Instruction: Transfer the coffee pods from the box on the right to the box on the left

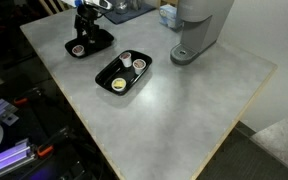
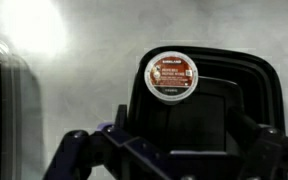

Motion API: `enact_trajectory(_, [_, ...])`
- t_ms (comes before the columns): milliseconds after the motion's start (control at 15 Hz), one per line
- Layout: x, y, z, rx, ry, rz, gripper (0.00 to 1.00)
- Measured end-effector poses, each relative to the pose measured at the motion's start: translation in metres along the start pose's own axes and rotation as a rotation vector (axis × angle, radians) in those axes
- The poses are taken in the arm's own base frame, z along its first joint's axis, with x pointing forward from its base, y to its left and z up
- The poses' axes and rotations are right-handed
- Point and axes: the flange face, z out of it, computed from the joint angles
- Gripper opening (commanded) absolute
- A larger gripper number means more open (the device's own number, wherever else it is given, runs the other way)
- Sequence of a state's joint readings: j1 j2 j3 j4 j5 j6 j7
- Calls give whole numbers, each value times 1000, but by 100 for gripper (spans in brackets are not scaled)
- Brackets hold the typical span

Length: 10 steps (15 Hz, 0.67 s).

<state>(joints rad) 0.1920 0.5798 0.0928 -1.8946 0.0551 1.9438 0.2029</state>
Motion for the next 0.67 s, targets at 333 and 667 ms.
enact_trajectory(333, [-1,9,-24,-8,46,8,100])
enact_trajectory(667, [-8,31,-60,-17,112,34,100])
